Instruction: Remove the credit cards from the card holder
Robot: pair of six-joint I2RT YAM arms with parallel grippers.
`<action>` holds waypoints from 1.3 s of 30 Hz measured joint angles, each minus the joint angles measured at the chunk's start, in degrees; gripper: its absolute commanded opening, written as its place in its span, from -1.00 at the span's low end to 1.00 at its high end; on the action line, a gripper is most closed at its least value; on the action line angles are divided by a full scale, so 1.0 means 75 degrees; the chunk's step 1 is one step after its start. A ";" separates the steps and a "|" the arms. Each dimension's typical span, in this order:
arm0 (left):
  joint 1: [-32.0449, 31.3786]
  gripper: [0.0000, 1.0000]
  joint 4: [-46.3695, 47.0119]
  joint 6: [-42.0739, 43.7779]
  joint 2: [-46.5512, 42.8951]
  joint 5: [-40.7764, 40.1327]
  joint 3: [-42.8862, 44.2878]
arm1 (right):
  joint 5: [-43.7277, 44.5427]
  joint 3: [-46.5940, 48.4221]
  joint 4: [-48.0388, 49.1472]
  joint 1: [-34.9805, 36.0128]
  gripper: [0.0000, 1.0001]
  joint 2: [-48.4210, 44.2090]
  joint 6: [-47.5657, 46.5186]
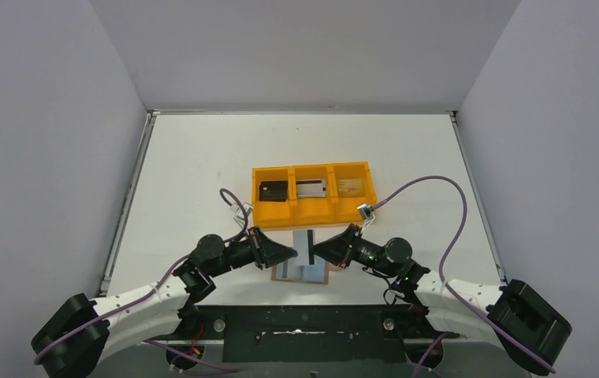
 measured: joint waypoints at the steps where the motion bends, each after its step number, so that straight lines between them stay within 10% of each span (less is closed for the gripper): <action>1: 0.0015 -1.00 0.0003 -0.0003 -0.0064 0.0017 -0.0012 | -0.0032 0.0000 0.0009 0.0000 -0.93 -0.0006 0.0012; 4: 0.0061 -1.00 -0.0023 0.0017 -0.0093 0.0085 -0.0026 | -0.0146 0.0000 0.0067 0.0000 -1.00 -0.0003 0.0052; 10: 0.0425 0.66 -0.0219 0.0189 0.0219 0.0303 0.0070 | -0.0265 0.0087 -0.0353 -0.0006 -1.00 -0.0146 -0.0058; 25: 0.1786 0.74 -0.4316 0.1853 -0.0303 -0.0807 0.2078 | 0.3284 0.2034 -0.6347 -0.0006 -1.00 -0.2261 -0.1478; 39: 0.1915 0.82 -0.6513 0.2693 0.0315 -0.3083 0.3824 | 0.4704 0.3620 -0.7085 -0.0006 -1.00 -0.0408 -0.3987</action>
